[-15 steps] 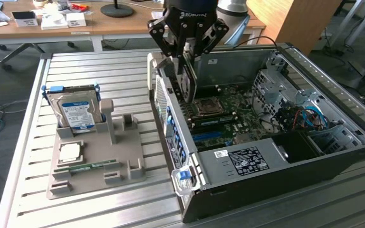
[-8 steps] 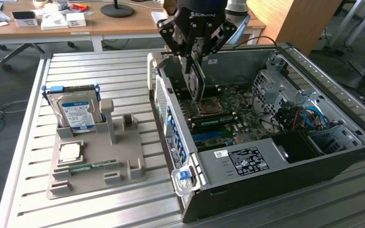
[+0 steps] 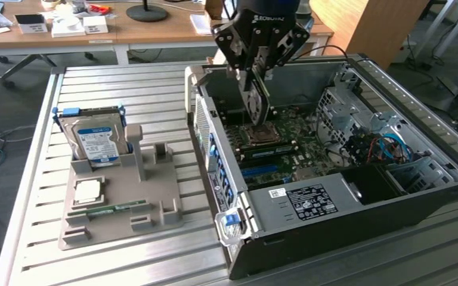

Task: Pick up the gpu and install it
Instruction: 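Pick up the gpu and move the gpu toward the slot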

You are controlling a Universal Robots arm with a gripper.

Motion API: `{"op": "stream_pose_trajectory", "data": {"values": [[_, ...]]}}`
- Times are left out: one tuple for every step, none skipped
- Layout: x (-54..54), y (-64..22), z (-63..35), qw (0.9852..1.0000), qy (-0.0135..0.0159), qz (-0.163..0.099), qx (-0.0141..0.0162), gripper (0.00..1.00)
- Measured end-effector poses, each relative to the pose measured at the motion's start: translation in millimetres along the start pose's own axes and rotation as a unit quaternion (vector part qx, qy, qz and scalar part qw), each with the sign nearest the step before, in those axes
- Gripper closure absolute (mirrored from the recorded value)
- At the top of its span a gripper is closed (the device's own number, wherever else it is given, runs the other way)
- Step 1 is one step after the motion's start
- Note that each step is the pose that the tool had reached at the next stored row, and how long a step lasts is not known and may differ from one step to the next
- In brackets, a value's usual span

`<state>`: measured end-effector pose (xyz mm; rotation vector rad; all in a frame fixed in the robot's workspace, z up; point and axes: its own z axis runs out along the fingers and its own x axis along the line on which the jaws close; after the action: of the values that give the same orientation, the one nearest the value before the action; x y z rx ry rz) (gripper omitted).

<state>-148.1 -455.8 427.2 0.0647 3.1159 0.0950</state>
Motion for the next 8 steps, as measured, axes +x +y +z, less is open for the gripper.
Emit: {"op": "stream_pose_trajectory", "data": {"values": [[-2.3, 0.1, 0.1, 1.0, 0.0, 0.0, -0.0001, 0.73], [-4.7, 0.2, 0.1, 1.0, 0.0, 0.0, -0.0002, 0.73], [-6.9, 0.3, 0.2, 1.0, 0.0, 0.0, -0.0003, 0.73], [-9.1, 0.4, 0.2, 1.0, 0.0, 0.0, -0.0004, 0.73], [-11.3, 0.5, 0.3, 1.0, 0.0, 0.0, -0.0005, 0.73], [-13.4, 0.6, 0.3, 1.0, 0.0, 0.0, -0.0006, 0.73], [-15.6, 0.6, 0.4, 1.0, 0.0, 0.0, -0.0008, 0.73], [-18.1, 0.7, 0.5, 1.0, 0.0, 0.0, -0.001, 0.73]]}}
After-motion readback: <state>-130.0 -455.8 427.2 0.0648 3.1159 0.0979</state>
